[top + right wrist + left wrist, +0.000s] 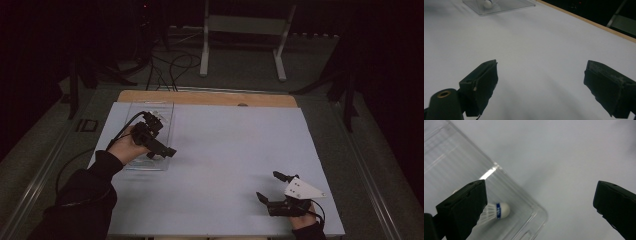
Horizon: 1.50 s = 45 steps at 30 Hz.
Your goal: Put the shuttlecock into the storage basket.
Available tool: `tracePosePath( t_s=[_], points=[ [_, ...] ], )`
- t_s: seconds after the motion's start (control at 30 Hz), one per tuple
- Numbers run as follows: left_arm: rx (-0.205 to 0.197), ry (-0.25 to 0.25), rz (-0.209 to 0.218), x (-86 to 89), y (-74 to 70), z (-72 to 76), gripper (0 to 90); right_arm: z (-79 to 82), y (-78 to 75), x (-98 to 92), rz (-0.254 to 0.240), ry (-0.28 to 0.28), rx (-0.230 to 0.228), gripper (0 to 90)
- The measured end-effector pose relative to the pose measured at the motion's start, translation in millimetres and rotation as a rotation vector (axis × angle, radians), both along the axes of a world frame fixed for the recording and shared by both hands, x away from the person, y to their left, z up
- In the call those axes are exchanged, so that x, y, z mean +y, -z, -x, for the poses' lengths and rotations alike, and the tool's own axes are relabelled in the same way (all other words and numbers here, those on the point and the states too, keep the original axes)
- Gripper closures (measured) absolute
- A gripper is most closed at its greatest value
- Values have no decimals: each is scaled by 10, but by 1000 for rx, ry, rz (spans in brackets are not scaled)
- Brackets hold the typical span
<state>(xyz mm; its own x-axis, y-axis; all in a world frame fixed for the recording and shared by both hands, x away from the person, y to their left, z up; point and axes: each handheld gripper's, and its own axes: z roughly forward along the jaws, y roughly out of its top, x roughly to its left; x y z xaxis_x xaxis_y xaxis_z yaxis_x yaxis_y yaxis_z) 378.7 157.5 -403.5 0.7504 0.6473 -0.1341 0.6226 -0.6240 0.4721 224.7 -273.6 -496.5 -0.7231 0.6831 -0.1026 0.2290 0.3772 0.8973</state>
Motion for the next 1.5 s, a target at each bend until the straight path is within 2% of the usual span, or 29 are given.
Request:
tracePosePath(
  t_s=[0.17, 0.23, 0.37, 0.43, 0.5, 0.6, 0.83, 0.87, 0.97, 1.17, 1.37, 1.5],
  points=[
    [-11, 10, 37, -49, -36, 16, 0, 1, -2, -11, 0, 3, 2, 119],
    [-14, 29, 52, -84, -44, 34, 0, 1, 1, -10, -3, 4, 6, 119],
    [-29, 68, 60, -165, -58, 71, 0, 1, 0, -9, -3, 4, 5, 120],
    [-60, 86, 42, -213, -64, 94, 0, 1, -3, -12, -3, 4, 5, 119],
    [-56, 95, 71, -247, -79, 100, 0, 0, -2, -13, -6, 4, 4, 120],
    [-61, 117, 69, -309, -85, 118, 0, -1, 0, -13, -8, 4, 4, 120],
    [-63, 170, 108, -426, -84, 180, 0, 0, -4, -18, -7, 4, 3, 119],
    [-73, 201, 138, -471, -64, 217, 0, -1, -5, -17, -7, 1, 1, 119],
    [-72, 236, 151, -516, -32, 253, 0, -3, -7, -15, -3, -2, -4, 119],
    [-78, 268, 171, -580, 5, 311, 0, -5, -9, -17, -3, 0, -3, 120],
    [-75, 310, 211, -638, 58, 394, 0, -6, -12, -21, -6, 2, -4, 119],
    [-77, 335, 215, -675, 119, 448, 0, -9, -11, -16, -4, 5, -2, 119]
  ],
)
